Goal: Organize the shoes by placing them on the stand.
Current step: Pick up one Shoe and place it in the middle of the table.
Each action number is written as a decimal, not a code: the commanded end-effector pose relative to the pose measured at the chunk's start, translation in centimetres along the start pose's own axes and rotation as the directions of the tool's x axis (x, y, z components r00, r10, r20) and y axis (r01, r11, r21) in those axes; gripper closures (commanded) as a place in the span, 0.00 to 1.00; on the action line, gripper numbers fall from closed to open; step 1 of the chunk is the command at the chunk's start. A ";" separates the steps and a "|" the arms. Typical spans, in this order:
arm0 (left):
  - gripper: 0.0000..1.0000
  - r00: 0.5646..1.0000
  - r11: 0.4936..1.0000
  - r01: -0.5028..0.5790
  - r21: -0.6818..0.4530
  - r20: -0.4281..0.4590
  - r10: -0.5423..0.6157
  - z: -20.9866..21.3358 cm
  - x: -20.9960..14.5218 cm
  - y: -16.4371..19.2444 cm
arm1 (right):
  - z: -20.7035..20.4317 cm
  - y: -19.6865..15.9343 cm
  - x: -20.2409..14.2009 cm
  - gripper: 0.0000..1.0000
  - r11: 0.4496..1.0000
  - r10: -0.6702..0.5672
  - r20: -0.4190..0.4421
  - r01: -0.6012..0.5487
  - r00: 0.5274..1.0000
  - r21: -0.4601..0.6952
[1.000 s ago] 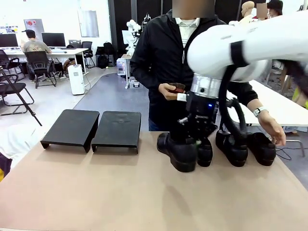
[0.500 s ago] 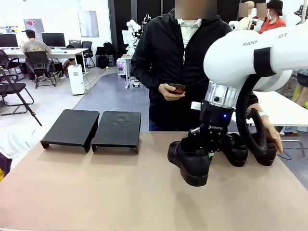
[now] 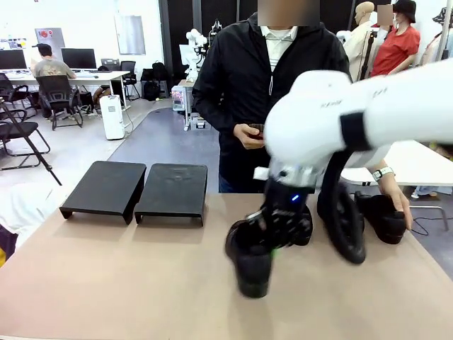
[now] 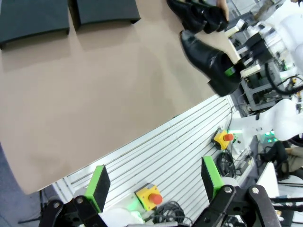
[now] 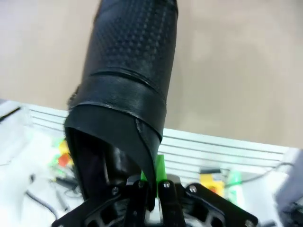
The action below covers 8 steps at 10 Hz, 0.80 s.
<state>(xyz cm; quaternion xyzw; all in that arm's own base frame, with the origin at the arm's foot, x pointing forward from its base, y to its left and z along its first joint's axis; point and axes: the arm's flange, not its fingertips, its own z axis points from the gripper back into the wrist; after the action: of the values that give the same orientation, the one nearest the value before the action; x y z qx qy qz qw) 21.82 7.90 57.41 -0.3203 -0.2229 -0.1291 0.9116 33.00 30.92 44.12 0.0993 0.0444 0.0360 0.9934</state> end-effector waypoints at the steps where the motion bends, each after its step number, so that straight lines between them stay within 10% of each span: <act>1: 0.00 1.000 1.000 0.014 -0.019 0.005 -0.014 0.1 0.0 0.0 | -4.5 4.8 1.0 1.00 0.999 -0.013 0.061 0.010 0.998 0.049; 8: 0.00 1.000 1.000 0.014 -0.019 0.005 -0.014 0.1 0.0 0.0 | -10.2 8.5 5.2 1.00 0.994 -0.075 0.085 0.068 0.994 0.084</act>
<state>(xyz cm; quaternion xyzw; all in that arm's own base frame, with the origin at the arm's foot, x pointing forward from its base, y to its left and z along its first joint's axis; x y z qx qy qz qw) 21.81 7.90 57.42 -0.3202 -0.2230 -0.1291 0.9116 36.83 40.38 34.50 0.1306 0.0037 -0.0065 0.9914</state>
